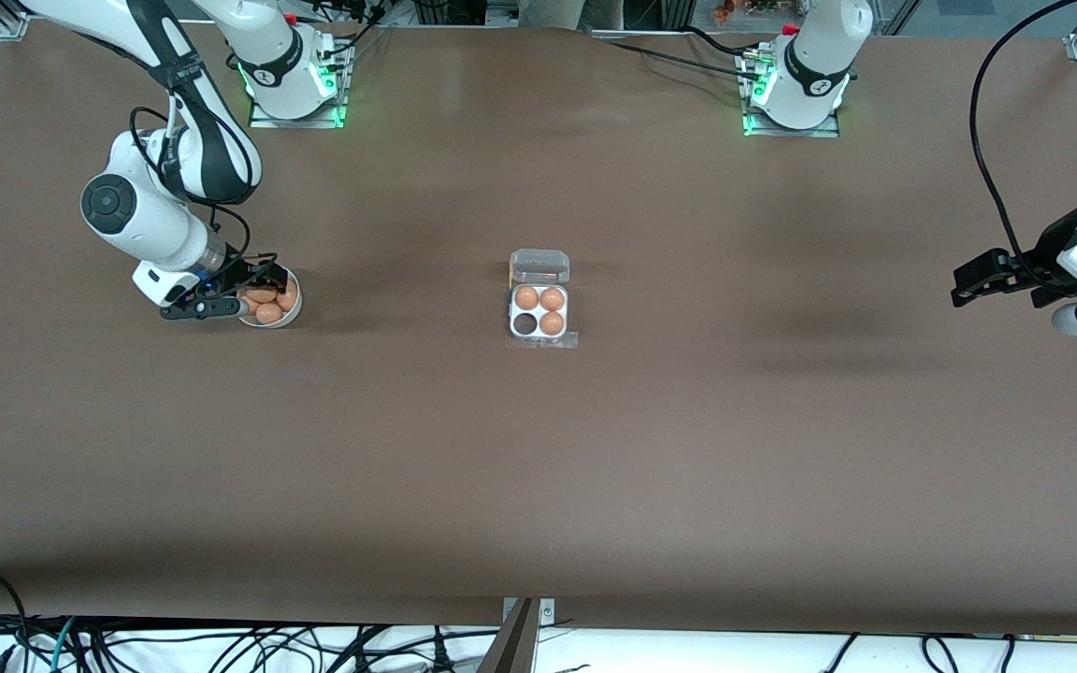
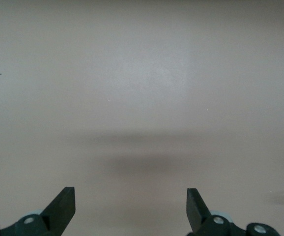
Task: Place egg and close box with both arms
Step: 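Lower the right gripper and grasp one brown egg from the bowl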
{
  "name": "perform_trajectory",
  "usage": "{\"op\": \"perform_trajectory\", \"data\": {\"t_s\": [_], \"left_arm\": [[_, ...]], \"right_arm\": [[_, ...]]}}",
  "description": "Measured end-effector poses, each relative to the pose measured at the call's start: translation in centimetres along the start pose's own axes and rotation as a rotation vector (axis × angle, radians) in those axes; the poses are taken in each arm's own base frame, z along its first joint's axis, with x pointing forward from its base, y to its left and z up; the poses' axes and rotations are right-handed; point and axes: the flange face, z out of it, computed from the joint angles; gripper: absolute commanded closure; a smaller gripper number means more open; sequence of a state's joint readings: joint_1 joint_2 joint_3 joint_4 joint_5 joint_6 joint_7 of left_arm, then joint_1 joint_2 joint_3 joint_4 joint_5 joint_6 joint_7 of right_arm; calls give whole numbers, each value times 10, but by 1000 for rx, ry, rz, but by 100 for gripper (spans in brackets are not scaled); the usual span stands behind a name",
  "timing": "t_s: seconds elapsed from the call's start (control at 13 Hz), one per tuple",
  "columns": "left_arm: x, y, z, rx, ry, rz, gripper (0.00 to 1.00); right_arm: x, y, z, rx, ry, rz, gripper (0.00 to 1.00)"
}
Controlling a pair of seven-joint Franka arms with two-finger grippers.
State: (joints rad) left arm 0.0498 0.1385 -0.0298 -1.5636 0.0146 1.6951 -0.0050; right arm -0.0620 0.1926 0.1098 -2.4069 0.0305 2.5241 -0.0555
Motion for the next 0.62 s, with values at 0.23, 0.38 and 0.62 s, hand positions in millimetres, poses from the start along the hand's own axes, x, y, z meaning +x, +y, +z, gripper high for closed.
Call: {"op": "perform_trajectory", "data": {"t_s": [0.23,0.38,0.62], "left_arm": [[2,0,4,0,-7,0,0],[3,0,7,0,-12,0,0],[3,0,8,0,-13,0,0]], "right_arm": [[0,0,-2,-1,3,0,76],[0,0,-2,-1,4,0,90],[0,0,-2,-1,4,0,100]]}}
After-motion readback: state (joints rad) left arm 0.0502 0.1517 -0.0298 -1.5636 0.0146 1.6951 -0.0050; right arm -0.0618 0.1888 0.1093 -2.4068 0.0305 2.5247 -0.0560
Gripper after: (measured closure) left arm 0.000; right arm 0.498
